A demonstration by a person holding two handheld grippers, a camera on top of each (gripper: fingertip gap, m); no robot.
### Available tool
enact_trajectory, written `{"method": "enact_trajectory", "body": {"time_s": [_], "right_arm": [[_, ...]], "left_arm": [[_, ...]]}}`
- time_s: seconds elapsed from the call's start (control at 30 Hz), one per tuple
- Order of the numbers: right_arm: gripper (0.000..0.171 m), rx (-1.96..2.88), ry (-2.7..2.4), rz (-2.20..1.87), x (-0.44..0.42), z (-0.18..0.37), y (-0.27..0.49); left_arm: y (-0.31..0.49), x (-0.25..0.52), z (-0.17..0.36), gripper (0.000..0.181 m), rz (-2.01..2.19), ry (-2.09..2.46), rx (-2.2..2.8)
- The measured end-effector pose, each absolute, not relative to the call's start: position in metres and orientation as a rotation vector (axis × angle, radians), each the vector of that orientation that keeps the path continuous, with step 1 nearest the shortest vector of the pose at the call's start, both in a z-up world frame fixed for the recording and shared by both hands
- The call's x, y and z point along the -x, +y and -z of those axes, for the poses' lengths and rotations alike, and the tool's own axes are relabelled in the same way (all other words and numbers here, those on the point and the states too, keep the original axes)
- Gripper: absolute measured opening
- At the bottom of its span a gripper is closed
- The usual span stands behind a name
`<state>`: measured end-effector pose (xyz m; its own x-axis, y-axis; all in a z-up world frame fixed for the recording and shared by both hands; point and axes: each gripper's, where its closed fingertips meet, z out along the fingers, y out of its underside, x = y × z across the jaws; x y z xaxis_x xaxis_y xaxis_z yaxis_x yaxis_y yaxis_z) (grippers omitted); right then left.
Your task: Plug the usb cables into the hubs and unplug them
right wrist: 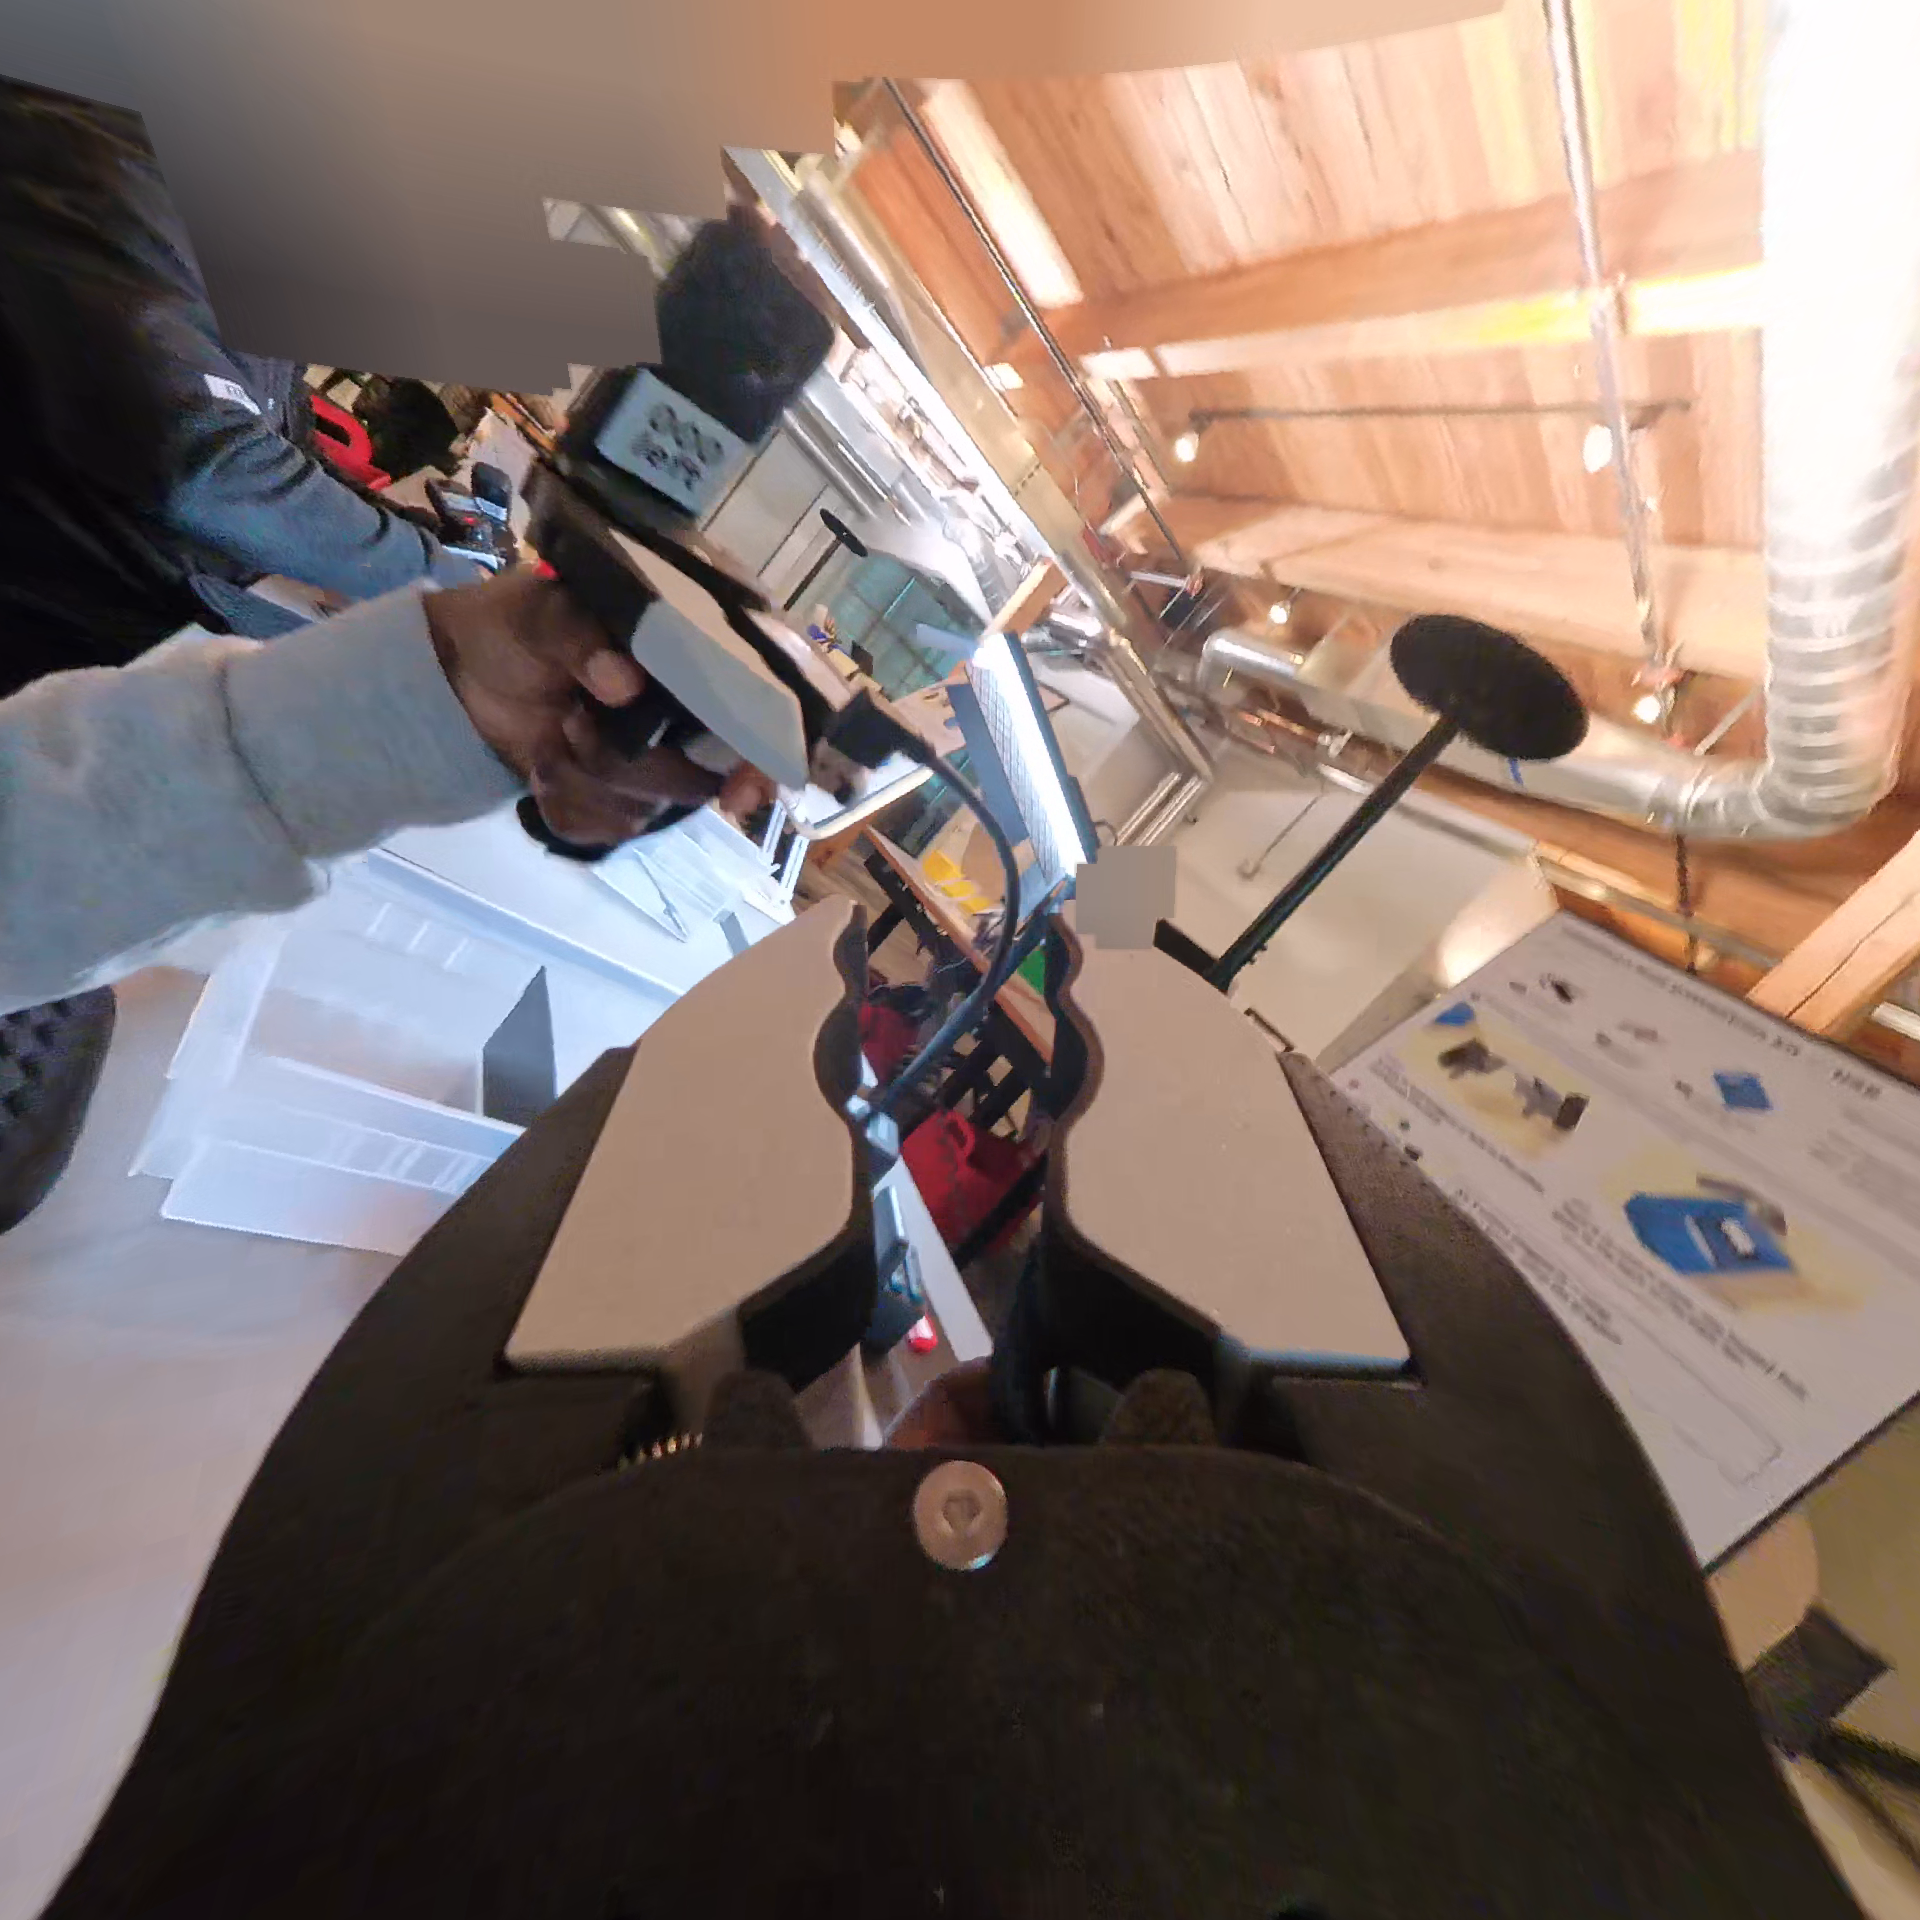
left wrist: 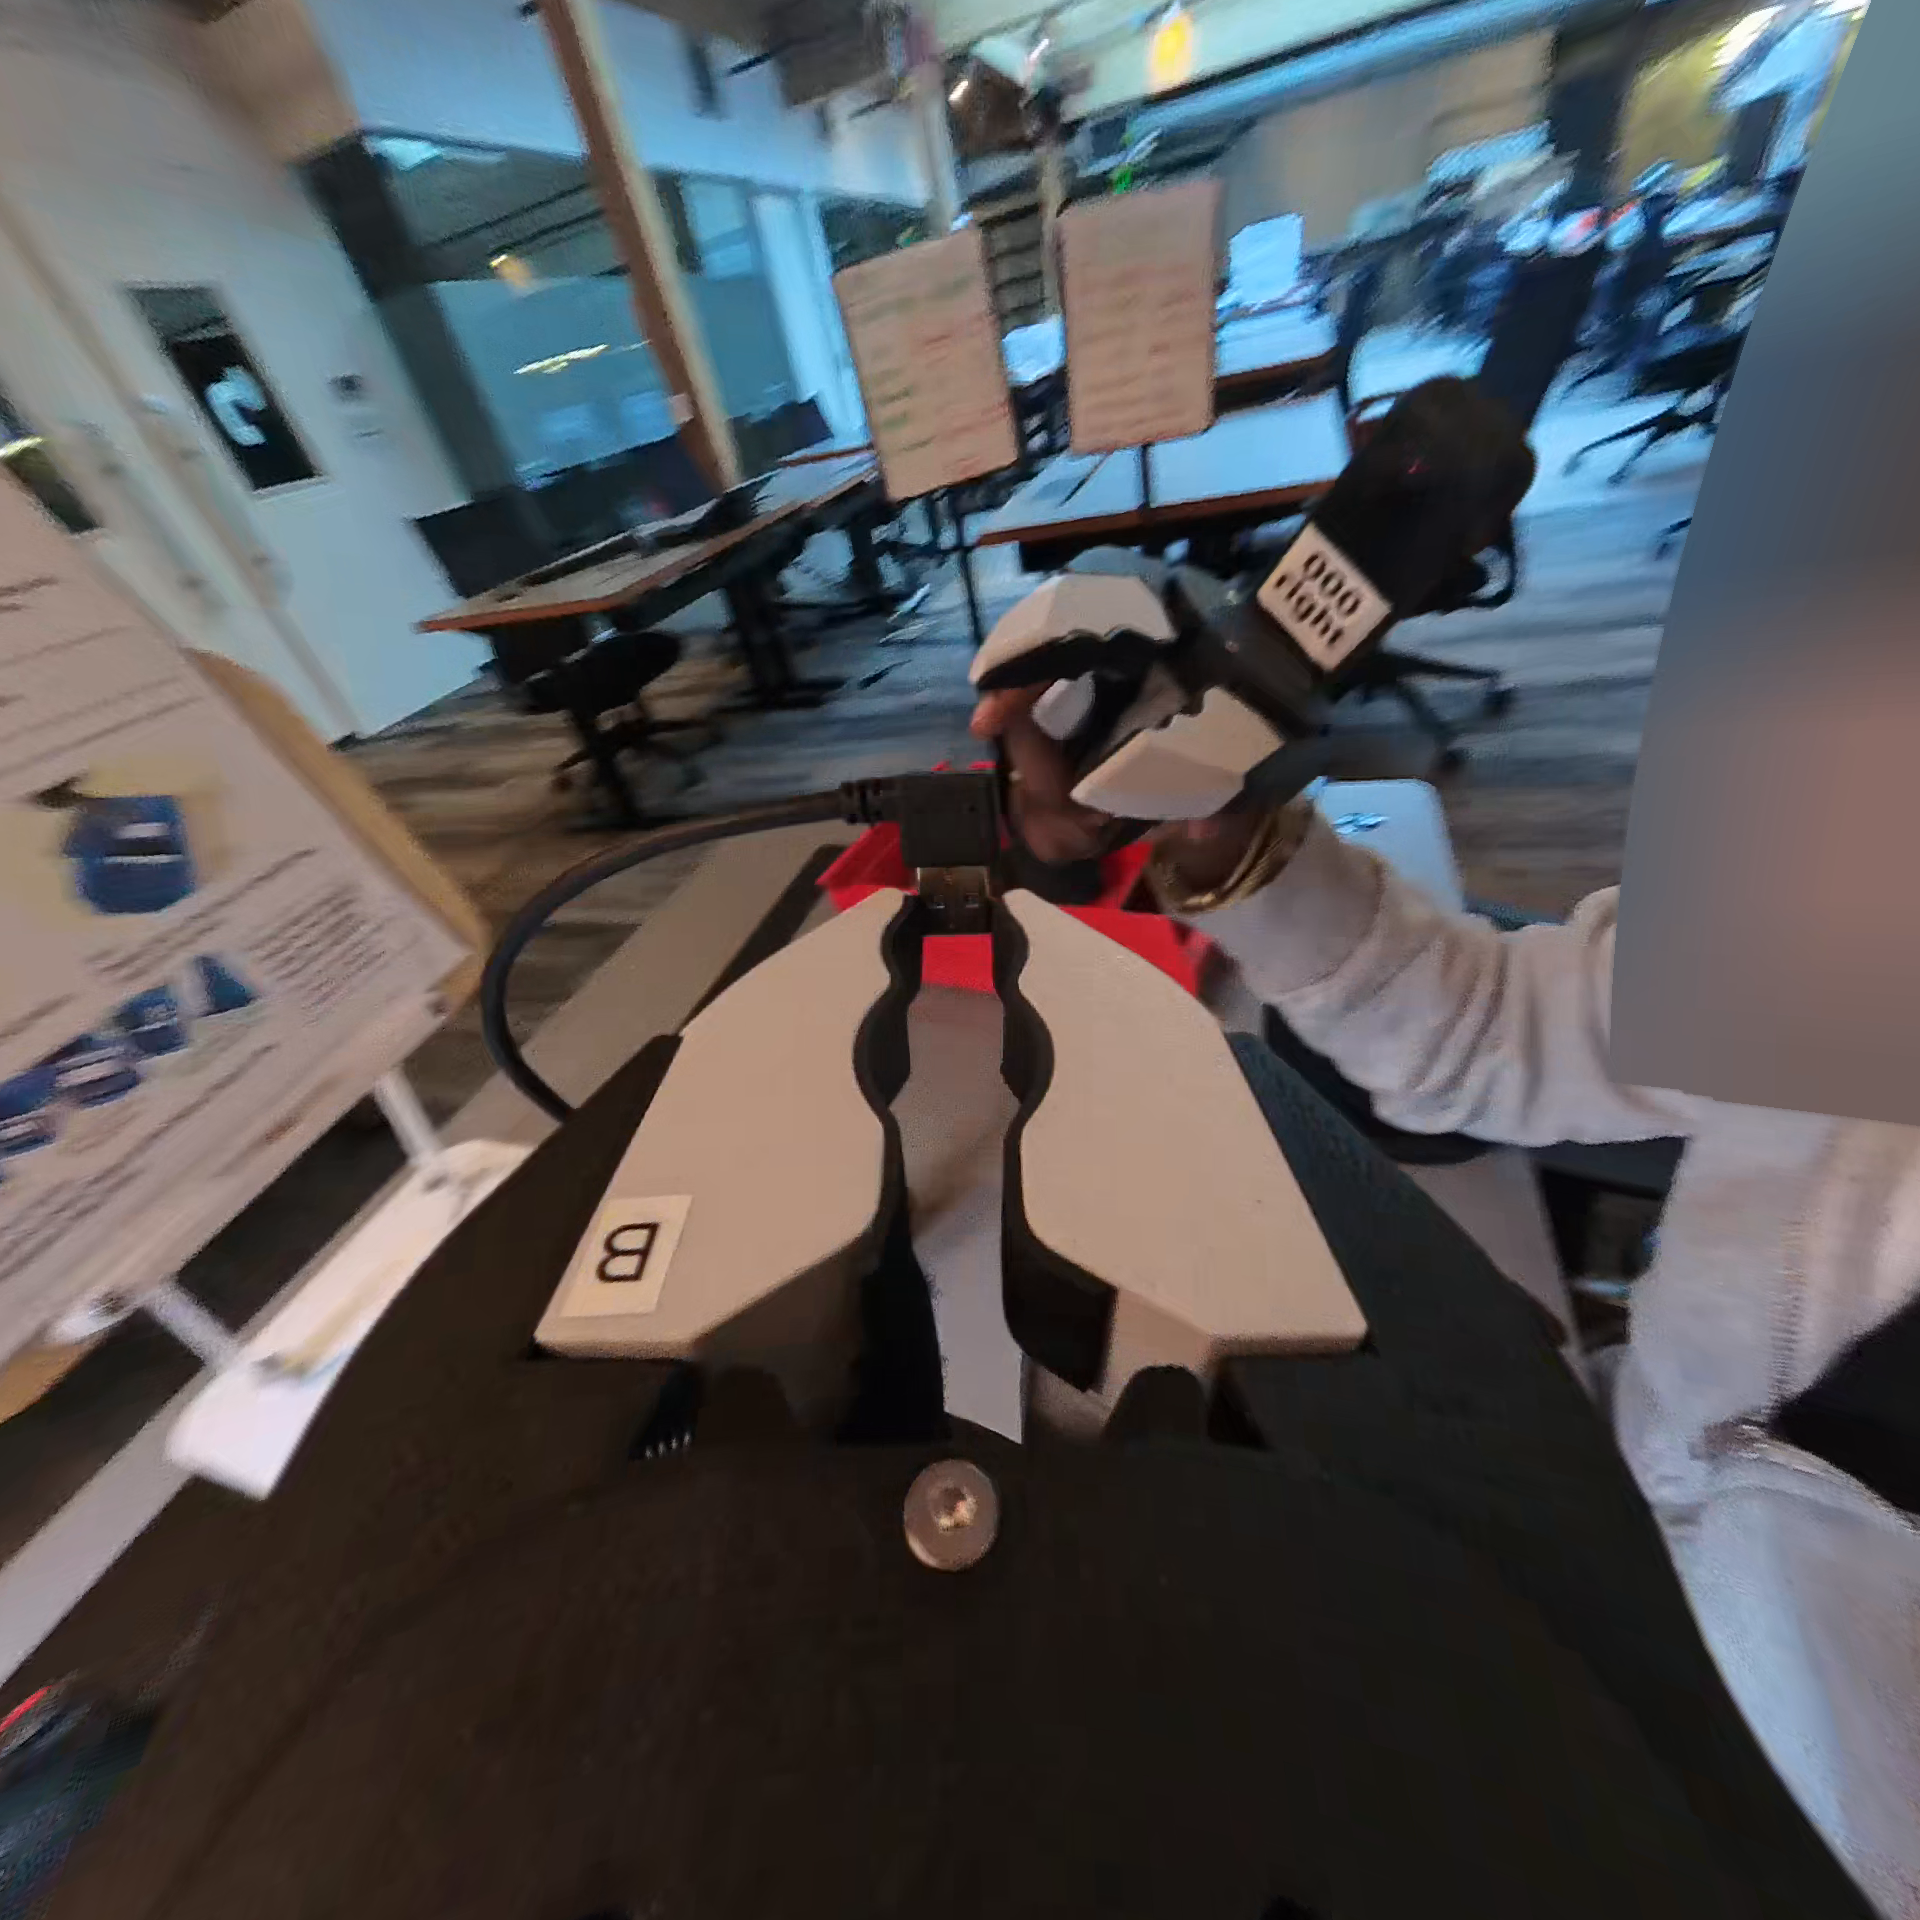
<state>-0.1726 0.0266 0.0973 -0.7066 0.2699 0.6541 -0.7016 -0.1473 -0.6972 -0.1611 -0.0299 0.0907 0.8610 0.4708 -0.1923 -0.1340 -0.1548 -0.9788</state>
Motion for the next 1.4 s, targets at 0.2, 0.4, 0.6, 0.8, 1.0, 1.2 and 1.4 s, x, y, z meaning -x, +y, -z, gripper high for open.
{"method": "enact_trajectory", "body": {"time_s": [0.2, 0.4, 0.6, 0.8, 1.0, 1.2, 1.4], "right_arm": [[0.030, -0.720, -1.417, -1.600, 0.152, -0.073, 0.004], [0.030, -0.913, -1.603, -1.340, 0.146, -0.025, -0.017], [0.016, -0.936, -1.598, -1.185, 0.152, -0.013, -0.025], [0.014, -0.777, -1.156, -1.274, 0.151, -0.071, -0.011], [0.012, -0.578, -0.725, -1.039, 0.155, -0.106, 0.007], [0.009, -0.021, -1.078, -2.010, 0.198, -0.116, 0.012], [0.009, 0.060, -1.268, -2.703, 0.197, -0.109, 0.003]], "left_arm": [[-0.020, 0.162, -0.049, 0.013, -0.432, -0.203, 1.808], [-0.018, 0.153, 0.001, 0.013, -0.460, -0.108, 2.118], [-0.020, 0.148, 0.006, 0.013, -0.554, -0.064, 2.186], [-0.028, 0.163, -0.050, 0.023, -0.800, -0.108, 1.845], [-0.016, 0.163, -0.082, 0.029, -0.557, -0.154, 1.524], [0.001, 0.190, -0.097, 0.036, -0.677, -0.209, 1.245], [0.013, 0.199, -0.085, 0.032, -0.395, -0.324, 1.219]]}}
